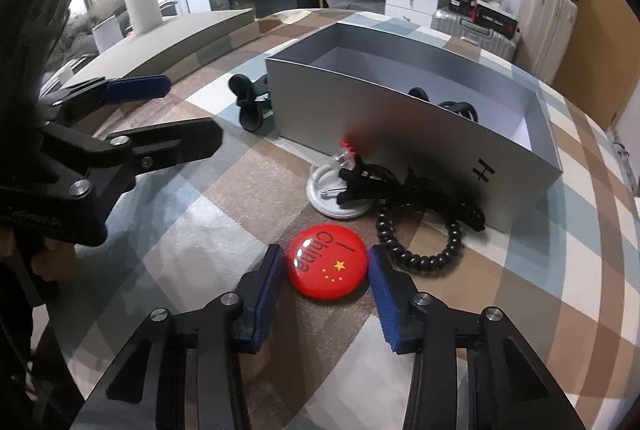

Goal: Organize jewelry
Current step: 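Move both grippers back toward the round red badge beside the box, then close the right gripper on the red China badge while the left gripper closes on the black claw clip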

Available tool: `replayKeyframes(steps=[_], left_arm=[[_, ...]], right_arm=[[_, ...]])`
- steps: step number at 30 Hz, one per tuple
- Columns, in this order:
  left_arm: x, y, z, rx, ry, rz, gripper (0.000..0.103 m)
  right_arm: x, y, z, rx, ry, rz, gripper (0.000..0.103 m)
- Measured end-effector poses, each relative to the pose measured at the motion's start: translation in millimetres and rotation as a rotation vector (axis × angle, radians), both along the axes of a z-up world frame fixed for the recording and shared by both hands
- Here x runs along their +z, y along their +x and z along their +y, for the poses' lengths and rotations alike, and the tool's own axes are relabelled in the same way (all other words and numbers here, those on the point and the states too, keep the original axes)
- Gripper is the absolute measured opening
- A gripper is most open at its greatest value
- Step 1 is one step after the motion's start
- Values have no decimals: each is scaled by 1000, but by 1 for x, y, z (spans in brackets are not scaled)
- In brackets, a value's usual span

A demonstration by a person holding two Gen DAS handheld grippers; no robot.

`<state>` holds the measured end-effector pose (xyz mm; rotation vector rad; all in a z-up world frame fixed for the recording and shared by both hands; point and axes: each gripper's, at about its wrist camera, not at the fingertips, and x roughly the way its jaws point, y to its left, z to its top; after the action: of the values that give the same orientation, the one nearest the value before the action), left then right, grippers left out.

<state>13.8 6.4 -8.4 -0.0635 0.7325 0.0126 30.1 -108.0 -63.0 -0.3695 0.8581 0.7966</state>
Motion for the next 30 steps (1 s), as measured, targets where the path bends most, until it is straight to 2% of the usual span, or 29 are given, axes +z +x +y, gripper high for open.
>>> replayKeyframes(steps=[6, 12, 20, 24, 28, 30], left_arm=[[-2, 1, 6, 18, -12, 8, 102], [-7, 5, 11, 45, -42, 38, 102], [-14, 16, 14, 87, -47, 98, 101], [-19, 27, 12, 75, -47, 146, 101], [-23, 35, 12, 69, -81, 178, 86], [-23, 38, 11, 82, -61, 181, 80]], right_arm=[[15, -1, -10, 1, 92, -23, 42], [29, 8, -25, -53, 170, -40, 42], [35, 17, -38, -123, 207, -43, 42], [36, 22, -45, -145, 208, -44, 42], [36, 25, -52, -162, 217, -36, 42], [37, 27, -55, -170, 221, -34, 42]])
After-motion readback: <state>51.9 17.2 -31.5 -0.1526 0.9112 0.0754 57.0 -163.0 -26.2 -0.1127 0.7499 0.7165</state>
